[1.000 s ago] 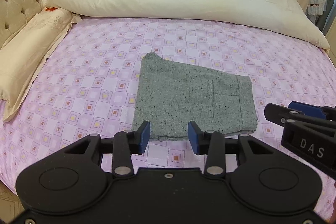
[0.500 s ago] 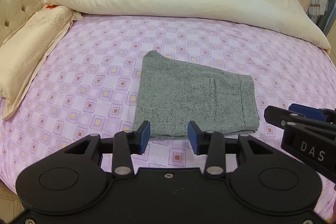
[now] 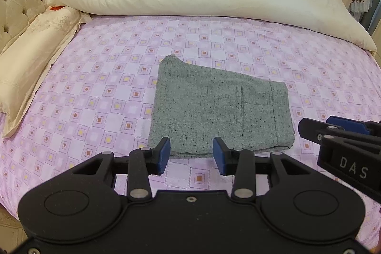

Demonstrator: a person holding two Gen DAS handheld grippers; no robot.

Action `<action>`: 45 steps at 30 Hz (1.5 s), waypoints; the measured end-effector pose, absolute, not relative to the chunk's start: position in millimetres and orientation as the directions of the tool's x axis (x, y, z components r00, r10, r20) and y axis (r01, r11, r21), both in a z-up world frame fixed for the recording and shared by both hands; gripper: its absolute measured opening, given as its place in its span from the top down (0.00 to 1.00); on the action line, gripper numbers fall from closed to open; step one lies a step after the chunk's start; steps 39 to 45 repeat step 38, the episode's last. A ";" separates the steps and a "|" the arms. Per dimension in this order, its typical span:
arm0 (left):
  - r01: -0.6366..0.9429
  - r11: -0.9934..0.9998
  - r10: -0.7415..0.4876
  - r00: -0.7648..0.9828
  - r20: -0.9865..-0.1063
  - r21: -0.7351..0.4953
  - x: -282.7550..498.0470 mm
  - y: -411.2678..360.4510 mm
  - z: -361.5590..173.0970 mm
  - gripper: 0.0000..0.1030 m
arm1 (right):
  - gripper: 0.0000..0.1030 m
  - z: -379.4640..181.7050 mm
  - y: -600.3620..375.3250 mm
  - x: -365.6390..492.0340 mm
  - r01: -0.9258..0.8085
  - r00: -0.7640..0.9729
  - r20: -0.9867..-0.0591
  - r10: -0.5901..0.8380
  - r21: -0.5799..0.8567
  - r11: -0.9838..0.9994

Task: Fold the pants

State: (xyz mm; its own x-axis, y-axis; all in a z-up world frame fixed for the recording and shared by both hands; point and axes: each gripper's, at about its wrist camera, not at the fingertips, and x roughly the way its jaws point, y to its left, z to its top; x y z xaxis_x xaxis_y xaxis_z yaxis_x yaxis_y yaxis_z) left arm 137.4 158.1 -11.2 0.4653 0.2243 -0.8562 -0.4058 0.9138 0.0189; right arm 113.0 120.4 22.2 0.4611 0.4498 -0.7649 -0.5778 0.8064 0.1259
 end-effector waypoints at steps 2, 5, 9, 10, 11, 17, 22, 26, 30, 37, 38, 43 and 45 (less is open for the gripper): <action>-0.402 0.915 0.225 0.463 -0.857 0.023 138.0 156.9 -11.8 0.52 | 0.61 22.0 120.2 114.2 -0.577 0.460 -0.766 0.450 0.127 0.807; -0.398 0.917 0.227 0.463 -0.857 0.027 138.8 154.2 -11.5 0.53 | 0.61 21.5 120.0 116.1 -0.577 0.456 -0.767 0.451 0.131 0.806; -0.391 0.920 0.229 0.462 -0.857 0.035 139.8 151.2 -11.5 0.53 | 0.61 21.5 120.2 118.4 -0.576 0.453 -0.768 0.452 0.134 0.807; -0.389 0.920 0.227 0.461 -0.858 0.034 139.8 151.2 -11.6 0.52 | 0.61 21.6 120.1 118.6 -0.576 0.453 -0.768 0.452 0.135 0.806; -0.390 0.920 0.226 0.461 -0.858 0.033 139.6 151.1 -11.7 0.52 | 0.61 21.5 120.4 118.8 -0.574 0.454 -0.768 0.451 0.135 0.808; -0.388 0.921 0.231 0.459 -0.858 0.040 140.1 148.2 -11.2 0.52 | 0.61 21.0 119.8 120.3 -0.572 0.452 -0.768 0.454 0.142 0.808; -0.387 0.921 0.228 0.456 -0.860 0.039 141.5 146.6 -11.7 0.52 | 0.61 19.8 119.9 121.6 -0.568 0.447 -0.770 0.456 0.149 0.809; -0.384 0.923 0.227 0.456 -0.861 0.040 141.9 144.6 -11.9 0.52 | 0.61 19.5 121.1 122.3 -0.566 0.448 -0.770 0.455 0.149 0.811; -0.384 0.922 0.231 0.456 -0.860 0.044 142.2 143.2 -12.1 0.52 | 0.61 19.6 121.6 122.5 -0.563 0.448 -0.770 0.454 0.151 0.812; -0.390 0.920 0.237 0.449 -0.862 0.049 142.7 145.2 -13.6 0.52 | 0.61 18.6 122.7 123.8 -0.560 0.443 -0.772 0.456 0.159 0.813; -0.392 0.919 0.238 0.448 -0.862 0.050 142.8 145.6 -13.8 0.52 | 0.61 18.3 123.0 124.0 -0.560 0.442 -0.772 0.456 0.160 0.813; -0.392 0.919 0.238 0.448 -0.862 0.050 142.8 145.6 -13.8 0.52 | 0.61 18.3 123.0 124.0 -0.560 0.442 -0.772 0.456 0.160 0.813; -0.392 0.919 0.238 0.448 -0.862 0.050 142.8 145.6 -13.8 0.52 | 0.61 18.3 123.0 124.0 -0.560 0.442 -0.772 0.456 0.160 0.813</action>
